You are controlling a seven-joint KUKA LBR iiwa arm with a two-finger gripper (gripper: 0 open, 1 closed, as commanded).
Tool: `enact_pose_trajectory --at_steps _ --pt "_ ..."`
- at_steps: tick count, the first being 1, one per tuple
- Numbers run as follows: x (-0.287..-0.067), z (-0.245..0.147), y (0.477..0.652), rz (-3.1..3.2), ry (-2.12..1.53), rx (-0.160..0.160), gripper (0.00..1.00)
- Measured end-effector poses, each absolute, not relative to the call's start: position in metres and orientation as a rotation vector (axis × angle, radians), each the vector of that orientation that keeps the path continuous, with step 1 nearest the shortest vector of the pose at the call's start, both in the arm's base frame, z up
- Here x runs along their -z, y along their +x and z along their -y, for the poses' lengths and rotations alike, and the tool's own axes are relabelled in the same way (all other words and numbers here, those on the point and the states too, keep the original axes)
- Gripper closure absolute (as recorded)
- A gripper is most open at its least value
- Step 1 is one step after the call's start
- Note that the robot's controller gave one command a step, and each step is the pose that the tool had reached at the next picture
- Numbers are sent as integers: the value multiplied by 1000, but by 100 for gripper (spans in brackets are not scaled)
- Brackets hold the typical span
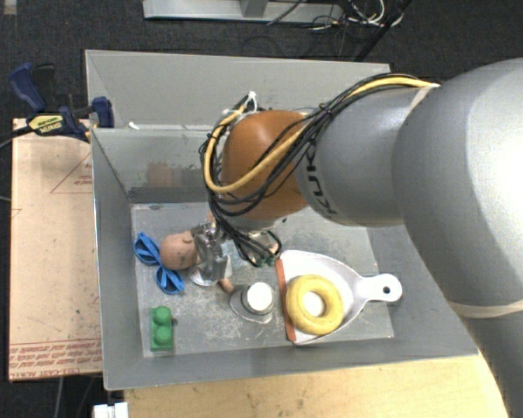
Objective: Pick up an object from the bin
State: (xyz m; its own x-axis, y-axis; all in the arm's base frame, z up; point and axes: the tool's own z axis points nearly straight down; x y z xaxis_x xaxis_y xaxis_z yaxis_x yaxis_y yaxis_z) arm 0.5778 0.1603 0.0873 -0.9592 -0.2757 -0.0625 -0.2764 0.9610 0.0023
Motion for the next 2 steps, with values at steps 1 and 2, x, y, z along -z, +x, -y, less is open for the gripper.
enact_pose_trajectory --at_steps 1,2 --pt "-78 -156 568 -3089 -440 -4 0" --pt "-86 -160 577 -3054 -432 -16 100"
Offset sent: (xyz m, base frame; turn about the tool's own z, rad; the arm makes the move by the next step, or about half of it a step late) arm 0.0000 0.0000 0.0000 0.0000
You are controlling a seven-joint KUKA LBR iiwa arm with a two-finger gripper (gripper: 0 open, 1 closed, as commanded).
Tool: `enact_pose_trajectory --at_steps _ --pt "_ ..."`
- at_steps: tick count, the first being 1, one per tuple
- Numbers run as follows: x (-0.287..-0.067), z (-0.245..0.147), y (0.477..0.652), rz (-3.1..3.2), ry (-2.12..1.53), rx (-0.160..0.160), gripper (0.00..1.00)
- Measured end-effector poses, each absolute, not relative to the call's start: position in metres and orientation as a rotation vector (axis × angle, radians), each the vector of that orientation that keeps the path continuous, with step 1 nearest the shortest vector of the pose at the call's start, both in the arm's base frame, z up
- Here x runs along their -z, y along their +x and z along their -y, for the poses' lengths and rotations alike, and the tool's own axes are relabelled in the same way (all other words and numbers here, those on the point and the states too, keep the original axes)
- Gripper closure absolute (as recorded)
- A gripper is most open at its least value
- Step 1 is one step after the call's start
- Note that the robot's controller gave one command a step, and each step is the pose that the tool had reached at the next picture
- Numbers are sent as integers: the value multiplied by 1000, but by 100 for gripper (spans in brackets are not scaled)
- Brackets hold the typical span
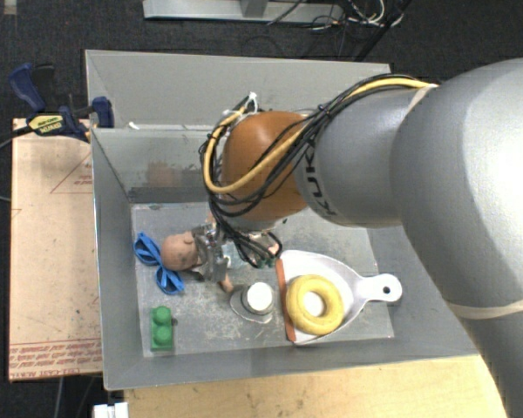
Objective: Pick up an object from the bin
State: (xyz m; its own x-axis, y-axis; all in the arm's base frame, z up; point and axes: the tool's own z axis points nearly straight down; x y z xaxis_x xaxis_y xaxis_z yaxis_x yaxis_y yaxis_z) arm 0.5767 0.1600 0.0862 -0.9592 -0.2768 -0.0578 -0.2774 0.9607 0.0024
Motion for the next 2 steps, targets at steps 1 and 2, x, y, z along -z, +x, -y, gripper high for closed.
enact_pose_trajectory --at_steps 1,2 --pt "-78 -157 568 -3089 -441 -5 0" --pt "-86 -160 577 -3054 -432 -16 100"
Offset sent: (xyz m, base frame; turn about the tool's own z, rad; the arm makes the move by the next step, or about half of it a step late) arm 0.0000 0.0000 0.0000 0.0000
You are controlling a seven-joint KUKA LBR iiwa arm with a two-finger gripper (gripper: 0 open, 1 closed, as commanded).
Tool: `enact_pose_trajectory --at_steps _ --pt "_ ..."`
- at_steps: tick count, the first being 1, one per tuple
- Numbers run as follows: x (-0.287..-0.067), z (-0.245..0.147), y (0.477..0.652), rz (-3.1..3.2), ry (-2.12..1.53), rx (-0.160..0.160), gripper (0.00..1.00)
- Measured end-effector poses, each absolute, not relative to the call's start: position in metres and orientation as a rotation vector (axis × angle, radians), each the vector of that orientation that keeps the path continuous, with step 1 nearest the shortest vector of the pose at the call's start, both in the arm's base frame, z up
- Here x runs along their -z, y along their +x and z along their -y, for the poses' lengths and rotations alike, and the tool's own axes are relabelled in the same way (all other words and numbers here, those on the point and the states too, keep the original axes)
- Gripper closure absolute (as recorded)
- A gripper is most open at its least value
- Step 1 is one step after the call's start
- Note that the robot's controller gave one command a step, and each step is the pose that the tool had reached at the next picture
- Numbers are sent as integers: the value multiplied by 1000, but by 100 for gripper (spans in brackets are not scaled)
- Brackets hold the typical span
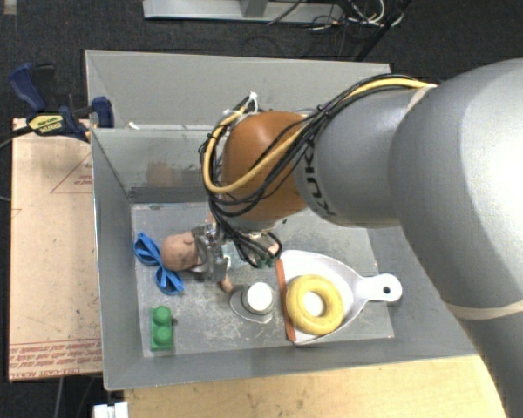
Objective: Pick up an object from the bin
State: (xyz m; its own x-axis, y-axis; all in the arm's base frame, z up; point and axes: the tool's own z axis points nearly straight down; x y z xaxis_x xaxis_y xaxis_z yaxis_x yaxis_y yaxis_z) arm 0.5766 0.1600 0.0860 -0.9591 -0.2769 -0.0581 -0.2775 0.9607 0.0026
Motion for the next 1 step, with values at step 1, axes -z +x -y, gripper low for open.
enact_pose_trajectory --at_steps 1 --pt "-77 -157 567 -3090 -442 -5 0"
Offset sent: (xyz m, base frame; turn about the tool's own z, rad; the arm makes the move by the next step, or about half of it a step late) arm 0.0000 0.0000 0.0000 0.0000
